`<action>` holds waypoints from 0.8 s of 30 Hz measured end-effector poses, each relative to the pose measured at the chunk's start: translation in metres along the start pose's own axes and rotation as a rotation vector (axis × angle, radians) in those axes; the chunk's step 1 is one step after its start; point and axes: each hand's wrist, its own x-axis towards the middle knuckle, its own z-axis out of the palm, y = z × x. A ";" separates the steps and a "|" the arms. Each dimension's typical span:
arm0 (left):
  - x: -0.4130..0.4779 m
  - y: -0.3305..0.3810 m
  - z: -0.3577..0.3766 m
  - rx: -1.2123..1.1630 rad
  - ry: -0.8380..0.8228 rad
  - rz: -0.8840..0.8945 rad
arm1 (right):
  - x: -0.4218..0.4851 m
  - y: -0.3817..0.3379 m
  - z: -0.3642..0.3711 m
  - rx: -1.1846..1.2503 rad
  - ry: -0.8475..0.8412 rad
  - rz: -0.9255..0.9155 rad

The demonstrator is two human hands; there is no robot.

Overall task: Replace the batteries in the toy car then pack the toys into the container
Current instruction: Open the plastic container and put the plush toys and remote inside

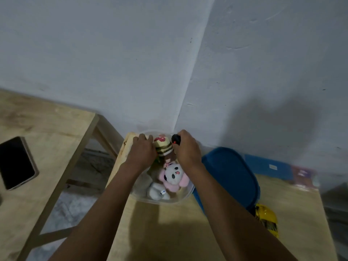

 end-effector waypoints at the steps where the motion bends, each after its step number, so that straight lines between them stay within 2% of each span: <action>1: -0.002 0.000 0.007 -0.001 -0.004 0.017 | 0.000 0.002 0.006 -0.015 -0.004 0.000; 4: -0.003 -0.004 0.029 -0.071 -0.013 0.057 | -0.004 0.007 0.022 -0.049 0.040 -0.029; 7: -0.001 -0.007 0.031 -0.205 -0.064 -0.018 | -0.007 0.012 0.028 -0.044 0.073 -0.003; 10: 0.000 -0.008 0.027 -0.316 -0.099 -0.053 | -0.006 0.013 0.026 -0.057 0.055 0.033; 15: 0.002 -0.015 0.030 -0.327 -0.092 -0.098 | 0.003 0.007 0.024 -0.121 -0.057 0.068; 18: -0.002 -0.011 0.023 -0.294 0.024 -0.059 | -0.003 0.004 0.017 -0.185 -0.080 0.020; 20: -0.008 -0.006 0.012 -0.336 0.187 0.007 | -0.011 0.006 0.006 -0.116 -0.057 0.014; 24: -0.023 -0.009 0.002 -0.463 0.521 0.025 | -0.047 0.034 -0.024 0.067 0.225 0.085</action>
